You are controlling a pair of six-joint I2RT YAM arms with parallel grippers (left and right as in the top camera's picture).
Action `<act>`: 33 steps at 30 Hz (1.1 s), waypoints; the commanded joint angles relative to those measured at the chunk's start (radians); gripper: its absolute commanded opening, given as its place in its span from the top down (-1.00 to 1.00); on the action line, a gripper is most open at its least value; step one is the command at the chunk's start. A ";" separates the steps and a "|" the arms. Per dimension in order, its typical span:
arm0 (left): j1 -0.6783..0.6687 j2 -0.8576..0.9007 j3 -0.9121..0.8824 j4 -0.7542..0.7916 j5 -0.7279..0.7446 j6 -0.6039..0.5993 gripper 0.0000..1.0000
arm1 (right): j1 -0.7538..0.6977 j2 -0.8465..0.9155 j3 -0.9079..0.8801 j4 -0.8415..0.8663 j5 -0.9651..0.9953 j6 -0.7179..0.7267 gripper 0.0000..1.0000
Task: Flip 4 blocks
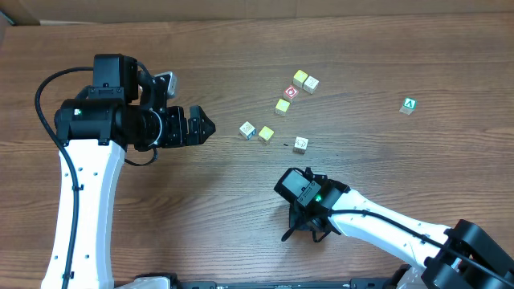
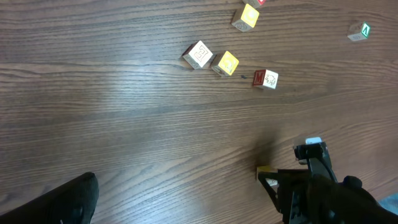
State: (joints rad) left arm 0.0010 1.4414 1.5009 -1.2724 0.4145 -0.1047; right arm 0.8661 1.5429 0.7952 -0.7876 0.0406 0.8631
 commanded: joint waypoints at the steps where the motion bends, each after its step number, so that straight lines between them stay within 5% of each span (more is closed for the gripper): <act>1: 0.004 0.005 0.024 -0.003 -0.006 0.016 -1.00 | -0.002 -0.016 -0.011 0.004 0.003 -0.003 0.72; 5: 0.004 0.005 0.024 -0.003 -0.007 0.016 -1.00 | -0.002 -0.016 -0.010 0.005 -0.006 -0.003 0.33; 20: 0.004 0.005 0.024 -0.007 -0.015 0.016 -1.00 | -0.002 -0.017 0.069 -0.018 0.009 -0.003 0.02; 26: 0.004 0.005 0.024 -0.010 -0.047 0.016 -1.00 | -0.051 -0.017 0.270 -0.208 0.101 -0.006 -0.08; 33: 0.003 0.018 0.014 -0.002 -0.073 0.015 -0.72 | -0.222 -0.019 0.488 -0.414 0.097 -0.023 -0.11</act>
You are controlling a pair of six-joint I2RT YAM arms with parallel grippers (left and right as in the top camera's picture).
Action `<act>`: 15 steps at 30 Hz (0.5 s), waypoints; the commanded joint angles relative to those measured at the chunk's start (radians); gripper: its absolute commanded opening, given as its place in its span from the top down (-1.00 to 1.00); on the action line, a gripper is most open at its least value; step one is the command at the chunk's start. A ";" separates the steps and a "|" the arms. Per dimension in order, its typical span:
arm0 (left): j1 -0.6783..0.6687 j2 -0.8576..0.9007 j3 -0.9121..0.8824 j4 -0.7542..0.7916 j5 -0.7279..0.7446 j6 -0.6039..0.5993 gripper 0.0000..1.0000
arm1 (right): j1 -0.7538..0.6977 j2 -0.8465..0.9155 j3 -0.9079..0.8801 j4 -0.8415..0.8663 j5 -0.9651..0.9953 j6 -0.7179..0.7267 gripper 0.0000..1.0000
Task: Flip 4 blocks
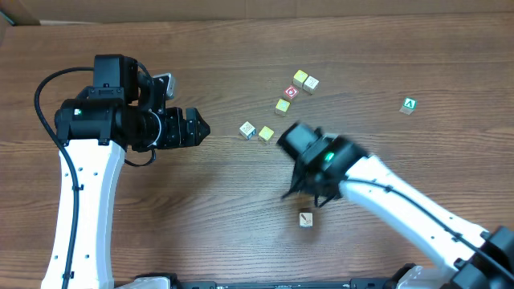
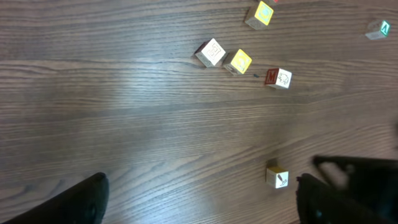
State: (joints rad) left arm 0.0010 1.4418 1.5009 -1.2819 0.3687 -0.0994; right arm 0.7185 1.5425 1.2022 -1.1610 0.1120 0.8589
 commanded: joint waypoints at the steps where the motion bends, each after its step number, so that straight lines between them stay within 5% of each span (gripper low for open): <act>1: 0.002 0.025 0.008 0.010 -0.036 0.010 -0.71 | -0.099 -0.020 0.100 -0.055 0.019 -0.032 -0.11; 15: -0.350 0.401 -0.028 0.237 -0.036 0.005 -0.51 | -0.382 -0.158 0.153 -0.138 -0.159 -0.316 -0.17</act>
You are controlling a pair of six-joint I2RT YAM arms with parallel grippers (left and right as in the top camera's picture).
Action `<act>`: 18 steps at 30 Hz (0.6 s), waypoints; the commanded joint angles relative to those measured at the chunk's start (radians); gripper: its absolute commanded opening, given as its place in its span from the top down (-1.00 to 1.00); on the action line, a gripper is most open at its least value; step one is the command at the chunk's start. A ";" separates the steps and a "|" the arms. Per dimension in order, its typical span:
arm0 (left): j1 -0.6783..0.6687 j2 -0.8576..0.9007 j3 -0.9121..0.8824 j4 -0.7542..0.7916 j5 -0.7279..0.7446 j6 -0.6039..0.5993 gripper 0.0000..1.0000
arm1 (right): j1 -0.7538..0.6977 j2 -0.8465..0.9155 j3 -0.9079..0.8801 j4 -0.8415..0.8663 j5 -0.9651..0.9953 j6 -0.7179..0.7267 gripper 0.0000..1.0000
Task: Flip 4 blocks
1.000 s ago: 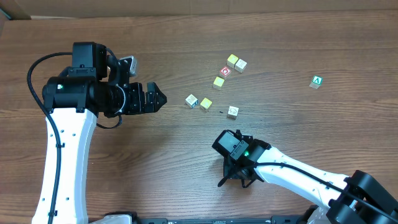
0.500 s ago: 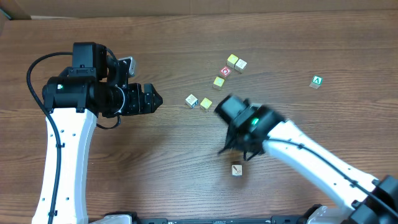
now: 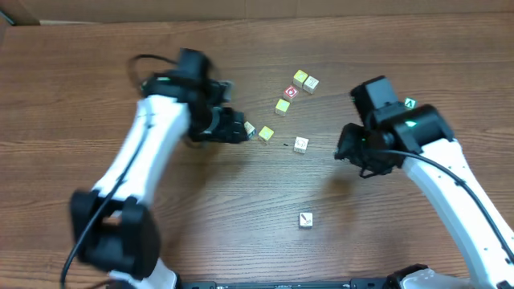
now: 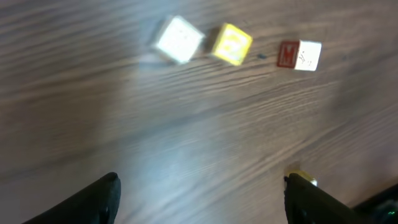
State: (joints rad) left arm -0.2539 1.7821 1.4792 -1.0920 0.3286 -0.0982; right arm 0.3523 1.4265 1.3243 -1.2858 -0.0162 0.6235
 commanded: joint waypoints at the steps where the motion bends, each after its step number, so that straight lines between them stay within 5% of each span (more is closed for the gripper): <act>1: -0.124 0.081 -0.006 0.073 0.004 0.002 -0.49 | -0.020 -0.047 0.031 -0.024 -0.031 -0.083 -0.18; 9: -0.329 0.235 0.036 0.229 -0.059 -0.091 -0.46 | -0.023 -0.051 0.031 -0.082 -0.031 -0.083 -0.18; 18: -0.375 0.294 0.155 0.235 -0.174 -0.157 -0.36 | -0.023 -0.051 0.043 -0.082 -0.032 -0.101 -0.15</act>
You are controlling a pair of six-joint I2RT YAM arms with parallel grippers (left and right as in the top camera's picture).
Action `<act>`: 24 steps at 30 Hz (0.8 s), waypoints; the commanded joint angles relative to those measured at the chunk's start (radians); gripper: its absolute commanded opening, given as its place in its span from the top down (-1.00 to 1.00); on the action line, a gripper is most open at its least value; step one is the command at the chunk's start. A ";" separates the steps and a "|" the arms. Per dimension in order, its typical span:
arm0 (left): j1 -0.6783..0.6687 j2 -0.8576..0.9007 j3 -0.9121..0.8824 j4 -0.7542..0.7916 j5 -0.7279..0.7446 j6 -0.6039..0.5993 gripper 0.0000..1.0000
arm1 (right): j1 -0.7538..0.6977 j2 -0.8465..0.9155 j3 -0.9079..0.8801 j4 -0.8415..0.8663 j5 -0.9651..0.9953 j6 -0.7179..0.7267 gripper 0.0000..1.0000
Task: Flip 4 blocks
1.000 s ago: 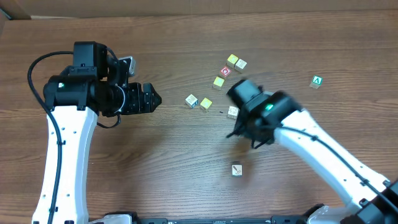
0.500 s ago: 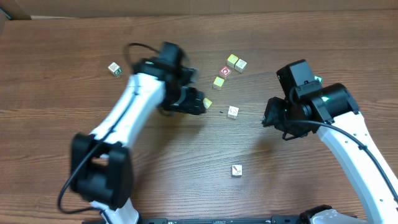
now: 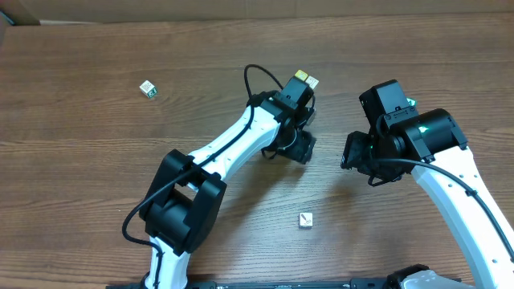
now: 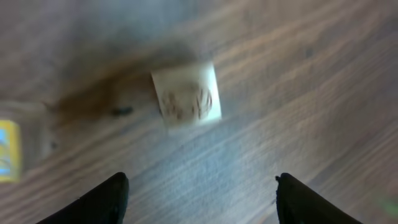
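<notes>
My left gripper (image 4: 199,199) is open, its dark fingertips (image 4: 106,199) wide apart just short of a cream block (image 4: 186,95) with a faint print on its top. A yellow block (image 4: 7,151) shows at that view's left edge. Overhead, the left gripper (image 3: 295,146) reaches to mid-table and hides both of these blocks. A pale block (image 3: 305,219) lies alone near the front. A white block (image 3: 147,88) lies far left. Two blocks (image 3: 303,79) peek out behind the left arm. My right gripper (image 3: 353,156) hangs to the right; its jaws cannot be made out.
A green block (image 3: 411,101) is mostly hidden behind the right arm's wrist. The left arm's black cable (image 3: 257,76) loops over the back of the table. The bare wooden tabletop (image 3: 96,185) stretches out on the left and at the front.
My left gripper has moved right from the white and yellow blocks to the cream block. A white block now lies far left, and none shows beside the yellow one. The right arm barely moved.
My right gripper was low at the front of the table over a block. Then that block lay free there and the gripper was further back. Then the right arm was at the right and my left gripper was by the white block; now the left is over the cream block.
</notes>
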State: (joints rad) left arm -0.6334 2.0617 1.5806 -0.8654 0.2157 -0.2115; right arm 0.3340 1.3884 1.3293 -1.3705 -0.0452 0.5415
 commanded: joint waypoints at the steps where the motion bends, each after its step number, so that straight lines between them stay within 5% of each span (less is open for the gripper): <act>1: 0.005 0.020 0.061 0.014 -0.068 -0.044 -0.34 | -0.005 -0.013 0.044 0.003 -0.003 -0.019 -0.13; 13: 0.005 0.098 0.091 0.021 -0.070 -0.055 -0.15 | -0.058 -0.014 0.317 -0.141 -0.003 -0.041 0.32; 24: 0.004 0.126 0.091 0.059 -0.066 -0.055 -0.06 | -0.195 -0.014 0.501 -0.234 -0.065 -0.105 0.38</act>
State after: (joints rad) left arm -0.6327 2.1700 1.6577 -0.8131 0.1524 -0.2577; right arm 0.1490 1.3884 1.8011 -1.6009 -0.0906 0.4610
